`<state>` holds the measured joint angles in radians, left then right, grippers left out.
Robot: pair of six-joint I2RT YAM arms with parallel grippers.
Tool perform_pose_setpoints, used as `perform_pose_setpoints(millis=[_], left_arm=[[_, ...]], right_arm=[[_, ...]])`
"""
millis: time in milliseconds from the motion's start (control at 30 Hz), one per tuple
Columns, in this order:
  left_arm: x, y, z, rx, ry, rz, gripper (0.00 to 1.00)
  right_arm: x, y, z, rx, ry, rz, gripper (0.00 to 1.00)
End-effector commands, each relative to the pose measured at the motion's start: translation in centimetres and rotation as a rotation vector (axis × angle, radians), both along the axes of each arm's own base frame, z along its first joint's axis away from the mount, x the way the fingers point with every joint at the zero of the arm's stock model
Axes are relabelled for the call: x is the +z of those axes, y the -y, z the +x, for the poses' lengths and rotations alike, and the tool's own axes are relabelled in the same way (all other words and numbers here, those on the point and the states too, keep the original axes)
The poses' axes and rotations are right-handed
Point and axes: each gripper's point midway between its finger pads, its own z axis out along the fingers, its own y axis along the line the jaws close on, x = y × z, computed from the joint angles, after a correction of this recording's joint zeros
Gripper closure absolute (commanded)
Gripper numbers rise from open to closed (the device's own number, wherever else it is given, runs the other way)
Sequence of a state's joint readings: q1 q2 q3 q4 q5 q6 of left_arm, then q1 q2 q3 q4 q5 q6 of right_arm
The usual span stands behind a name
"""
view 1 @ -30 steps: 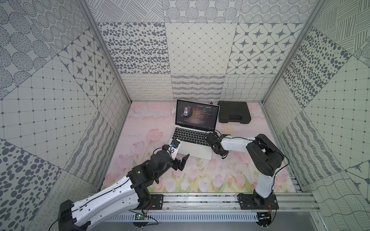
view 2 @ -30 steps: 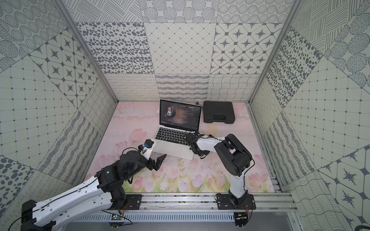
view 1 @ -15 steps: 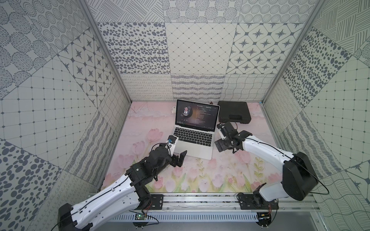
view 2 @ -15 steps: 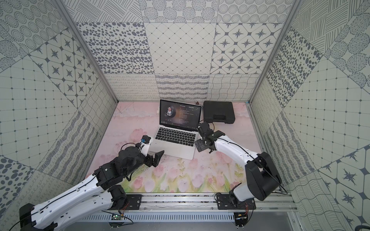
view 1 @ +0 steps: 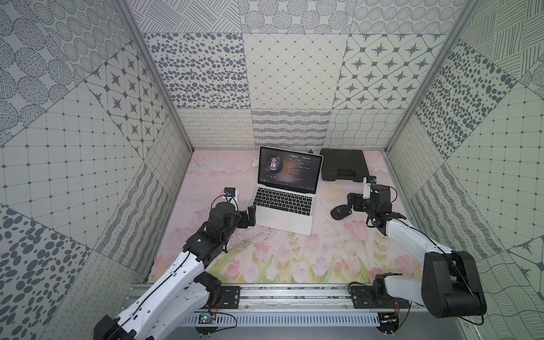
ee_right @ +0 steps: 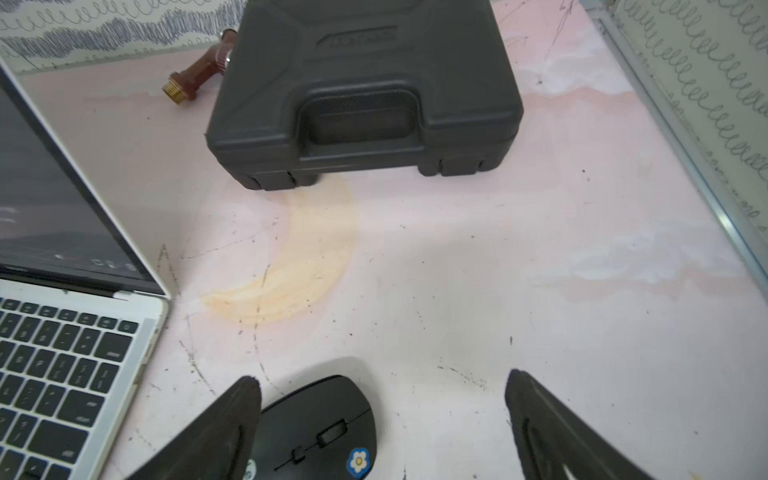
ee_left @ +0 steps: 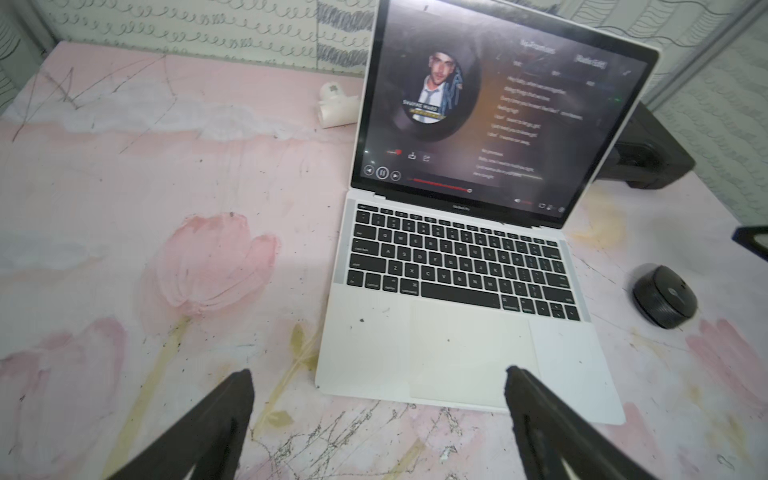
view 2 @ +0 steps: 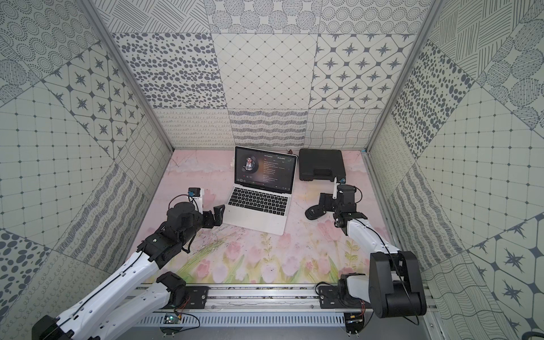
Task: Remove the wireless mouse receiver from the laptop
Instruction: Reset both arms
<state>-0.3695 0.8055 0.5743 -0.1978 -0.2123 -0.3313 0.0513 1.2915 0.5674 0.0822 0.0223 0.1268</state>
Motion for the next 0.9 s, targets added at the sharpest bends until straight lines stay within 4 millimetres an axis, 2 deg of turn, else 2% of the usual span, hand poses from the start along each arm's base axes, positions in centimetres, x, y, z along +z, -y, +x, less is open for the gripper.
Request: perform_pose_setpoints(millis=[0,67,167,267,467,567,667,867], left_arm=[[-0.4,-2.7,1.9,0.120,0.004,-0.177,0.01],[-0.4,-4.3,2.4,0.159,0.042,-0.184,0.01],[0.2,-5.9,3.1,0.196,0.111,-0.153,0.01],[0.2,-6.9,4.2,0.207,0.144,-0.080,0.01],[-0.7,-7.9,6.8,0.179,0.240,0.022,0.01],[-2.8,-7.3,8.3,0.105,0.233,0.091,0.01],[-6.1,-6.9,9.1,0.063,0.167,0.128,0.01],[-9.3,-6.1,9.6,0.015,0.182,0.121,0.01]], right_arm=[[3.9,-0.1,3.6,0.045,0.229,-0.005,0.03],[4.0,0.1,4.1,0.050,0.274,-0.020,0.03],[2.2,0.4,4.3,0.050,0.276,-0.048,0.03],[1.0,1.1,4.6,0.012,0.281,-0.041,0.03],[0.3,1.6,3.5,-0.018,0.353,-0.043,0.03],[0.4,1.9,3.3,-0.034,0.360,-0.045,0.03],[0.4,1.5,3.5,-0.012,0.350,-0.044,0.03],[0.3,1.5,3.6,-0.009,0.348,-0.045,0.03]])
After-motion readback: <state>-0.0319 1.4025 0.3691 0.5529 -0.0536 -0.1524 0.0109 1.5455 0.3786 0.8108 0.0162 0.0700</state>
